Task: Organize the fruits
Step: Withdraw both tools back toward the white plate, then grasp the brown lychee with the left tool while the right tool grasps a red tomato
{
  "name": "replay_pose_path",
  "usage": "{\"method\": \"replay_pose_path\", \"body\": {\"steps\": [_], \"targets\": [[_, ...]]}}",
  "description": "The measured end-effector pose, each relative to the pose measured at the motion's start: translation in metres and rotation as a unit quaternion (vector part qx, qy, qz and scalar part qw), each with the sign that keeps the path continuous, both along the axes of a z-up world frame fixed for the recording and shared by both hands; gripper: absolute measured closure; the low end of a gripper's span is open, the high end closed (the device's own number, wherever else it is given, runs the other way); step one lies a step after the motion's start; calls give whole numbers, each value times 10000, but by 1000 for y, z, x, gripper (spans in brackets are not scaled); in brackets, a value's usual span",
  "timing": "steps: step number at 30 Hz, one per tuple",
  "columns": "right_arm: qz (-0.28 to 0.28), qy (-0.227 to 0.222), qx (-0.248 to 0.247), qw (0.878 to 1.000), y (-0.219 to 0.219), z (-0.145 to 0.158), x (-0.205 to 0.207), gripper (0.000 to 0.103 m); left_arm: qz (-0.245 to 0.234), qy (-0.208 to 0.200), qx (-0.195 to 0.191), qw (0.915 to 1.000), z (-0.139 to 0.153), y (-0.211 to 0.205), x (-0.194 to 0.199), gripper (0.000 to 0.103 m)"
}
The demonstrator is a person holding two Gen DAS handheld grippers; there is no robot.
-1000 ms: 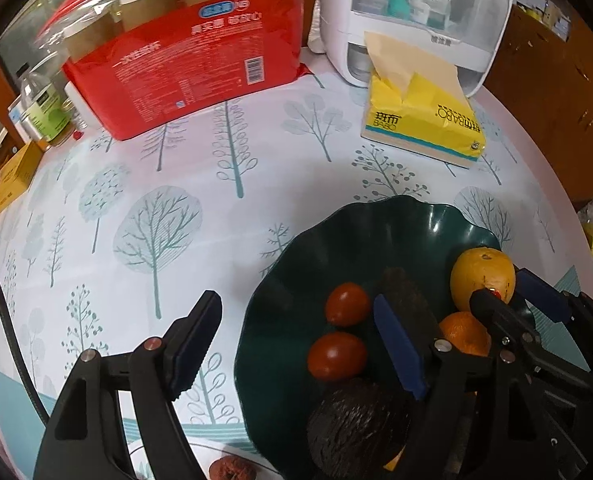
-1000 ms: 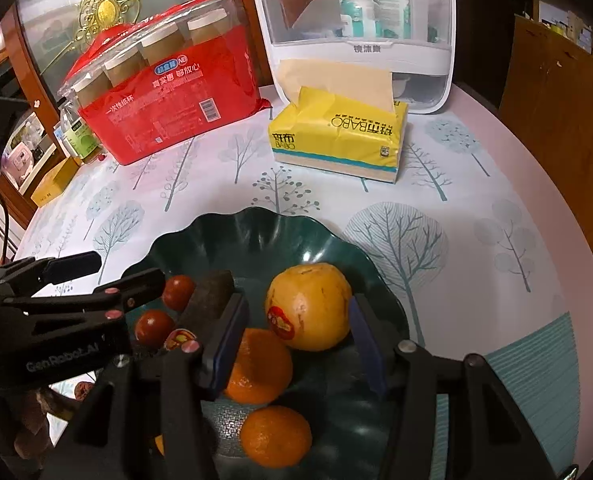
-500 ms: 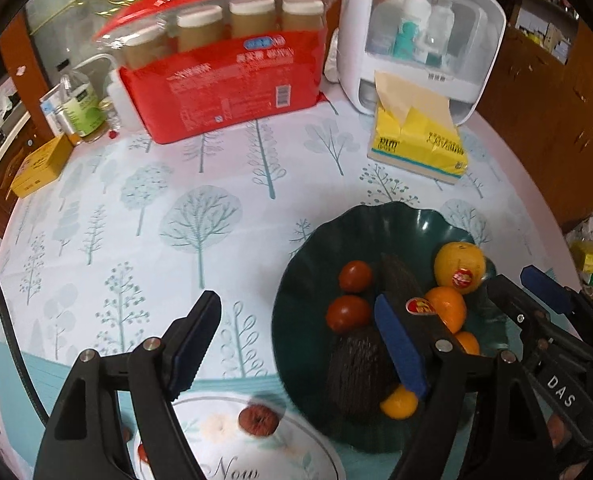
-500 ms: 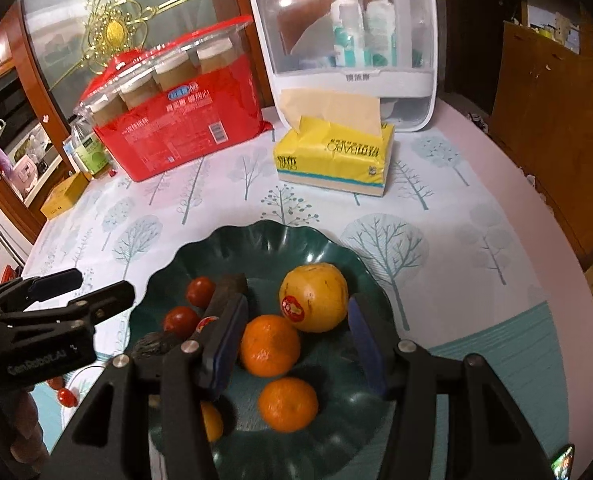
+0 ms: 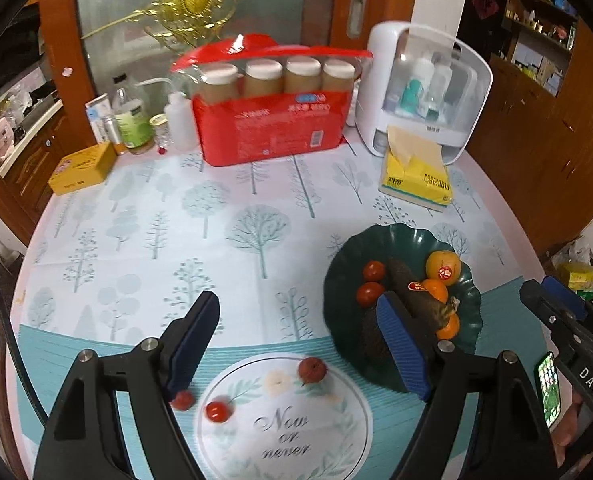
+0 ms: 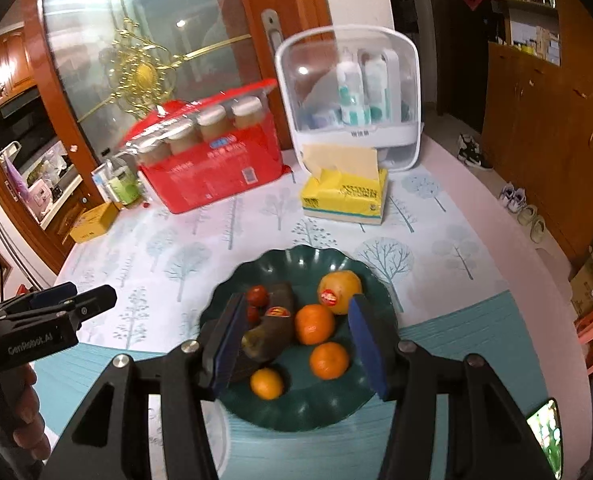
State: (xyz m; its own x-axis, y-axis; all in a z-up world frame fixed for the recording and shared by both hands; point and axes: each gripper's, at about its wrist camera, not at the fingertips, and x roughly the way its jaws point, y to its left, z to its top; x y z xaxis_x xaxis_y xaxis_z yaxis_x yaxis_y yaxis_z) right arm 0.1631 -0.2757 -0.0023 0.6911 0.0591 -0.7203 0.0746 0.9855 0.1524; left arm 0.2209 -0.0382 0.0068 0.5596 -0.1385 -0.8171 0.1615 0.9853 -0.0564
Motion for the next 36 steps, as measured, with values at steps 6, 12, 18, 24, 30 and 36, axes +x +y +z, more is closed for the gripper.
{"method": "replay_pose_path", "body": {"steps": [6, 12, 18, 24, 30, 36], "targets": [[158, -247, -10, 9996, 40, 29, -16, 50, 4, -207, 16, 9998, 23, 38, -21, 23], [355, -330, -68, 9988, 91, 38, -24, 50, 81, -250, 55, 9996, 24, 82, -32, 21], [495, -59, -99, 9987, 133, 12, -21, 50, 141, -7, 200, 9997, -8, 123, -32, 21], [920, 508, -48, 9945, 174, -38, -19, 50, -62, 303, 329, 9990, -59, 146, -30, 22], [1349, 974, -31, 9861, 203, -90, -23, 50, -493, 815, 268, 9951, -117, 150, -24, 32], [1674, 1254, -188, 9777, 223, -126, -23, 51, -531, 1406, -51, 9886, -162, 159, -16, 46]]}}
